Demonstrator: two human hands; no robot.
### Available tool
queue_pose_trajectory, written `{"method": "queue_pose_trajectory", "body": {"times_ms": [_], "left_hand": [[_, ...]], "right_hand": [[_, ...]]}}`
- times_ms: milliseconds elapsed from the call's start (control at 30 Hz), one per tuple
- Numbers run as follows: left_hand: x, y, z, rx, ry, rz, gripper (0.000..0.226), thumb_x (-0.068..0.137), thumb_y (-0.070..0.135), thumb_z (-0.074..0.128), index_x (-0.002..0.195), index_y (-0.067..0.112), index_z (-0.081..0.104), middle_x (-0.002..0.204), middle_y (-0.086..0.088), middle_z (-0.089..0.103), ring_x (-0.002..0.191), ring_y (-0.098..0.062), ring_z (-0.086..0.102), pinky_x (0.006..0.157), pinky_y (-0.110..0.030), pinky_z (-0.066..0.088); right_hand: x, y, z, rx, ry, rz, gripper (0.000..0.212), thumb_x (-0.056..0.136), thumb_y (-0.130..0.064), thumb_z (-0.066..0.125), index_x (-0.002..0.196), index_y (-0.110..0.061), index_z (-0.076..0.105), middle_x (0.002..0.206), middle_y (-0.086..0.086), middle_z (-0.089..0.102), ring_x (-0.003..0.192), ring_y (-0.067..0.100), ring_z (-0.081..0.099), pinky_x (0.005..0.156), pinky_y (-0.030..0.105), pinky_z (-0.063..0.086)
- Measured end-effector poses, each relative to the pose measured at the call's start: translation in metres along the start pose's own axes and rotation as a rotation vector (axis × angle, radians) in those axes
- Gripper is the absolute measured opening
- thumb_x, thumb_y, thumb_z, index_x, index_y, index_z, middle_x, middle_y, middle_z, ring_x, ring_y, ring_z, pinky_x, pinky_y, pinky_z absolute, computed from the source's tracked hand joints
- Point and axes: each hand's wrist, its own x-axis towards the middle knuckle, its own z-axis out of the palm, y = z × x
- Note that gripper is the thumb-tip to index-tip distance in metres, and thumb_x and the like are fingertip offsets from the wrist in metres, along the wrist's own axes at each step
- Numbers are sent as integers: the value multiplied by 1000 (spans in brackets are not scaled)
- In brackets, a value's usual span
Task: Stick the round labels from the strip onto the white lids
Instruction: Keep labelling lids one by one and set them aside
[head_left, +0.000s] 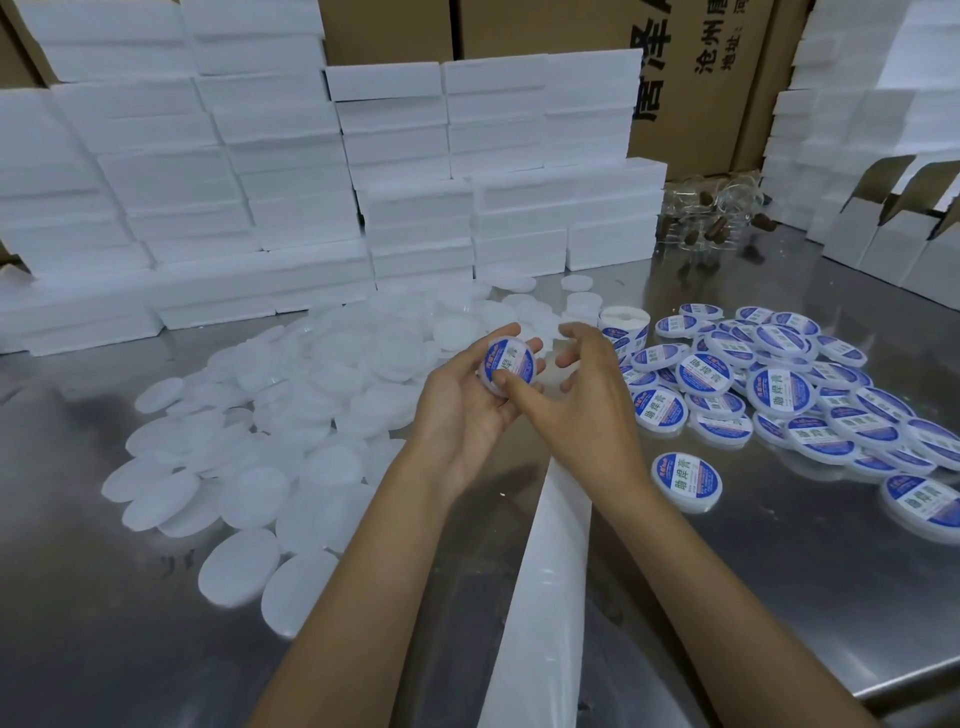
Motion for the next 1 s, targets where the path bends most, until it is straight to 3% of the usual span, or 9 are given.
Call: {"method": "queue_pose_trajectory", "body": {"times_ms": [100,167,367,467,600,667,800,900,1000], "left_hand": [[-2,1,1,-74,-47,-20,35,104,14,44,131,-2,61,129,-25,65,120,-37,65,102,-45,53],[-3,0,3,-74,-83,-29,32,104,13,44,124,-4,63,123,-25,68,110,-35,70,99,-46,56],[-4,-1,2,-43,-117,-37,30,102,13,45,116,-5,65,108,-21,70,93,-28,72,81,-38,63],[-4,-3,3,-46,-141,-42,30,102,14,45,109,-5,67,104,-16,72,95,-25,72,82,-36,62],[-4,-6,4,34,-133,-12,33,106,18,41,111,-2,67,109,-15,72,99,-24,71,88,-36,60],[-3,-8,7,71,-103,-13,41,109,26,35,112,0,66,116,-17,72,100,-24,71,87,-36,59],[-2,-10,10,116,-84,-30,61,108,51,23,113,6,63,130,-17,68,117,-29,64,104,-42,48],[-2,-9,11,100,-97,-39,60,108,51,25,112,4,62,132,-19,66,116,-31,63,99,-42,51],[-3,-10,11,125,-112,-39,45,108,38,35,106,4,64,125,-19,67,108,-29,64,89,-39,55]], "right_hand": [[-1,1,0,-68,12,-41,64,71,-71,70,106,-22,50,101,-7,49,94,12,54,72,33,49],[-1,2,1,-110,11,-90,57,76,-75,62,96,-23,53,96,-5,48,90,13,54,70,35,48],[3,4,-2,-189,59,-238,44,99,-53,45,73,-18,50,72,-2,50,72,17,47,67,35,40],[5,7,-2,-166,68,-225,45,105,-40,42,73,-12,55,68,1,52,69,19,49,64,40,43],[3,8,-5,-147,24,-184,46,107,-41,38,81,-12,62,74,0,58,73,20,55,70,46,47],[0,5,-5,-350,41,-215,52,104,-52,32,80,-15,60,75,-3,57,75,22,55,74,44,47],[-3,-2,-2,-609,34,-193,77,90,-79,17,89,-18,64,86,-1,62,86,20,56,82,41,43],[0,3,-4,-481,58,-202,68,93,-72,28,86,-17,66,81,-3,61,80,19,56,77,40,45],[-1,7,-4,-341,111,-213,51,100,-55,44,78,-15,67,72,-6,52,72,18,53,69,40,47]]}}
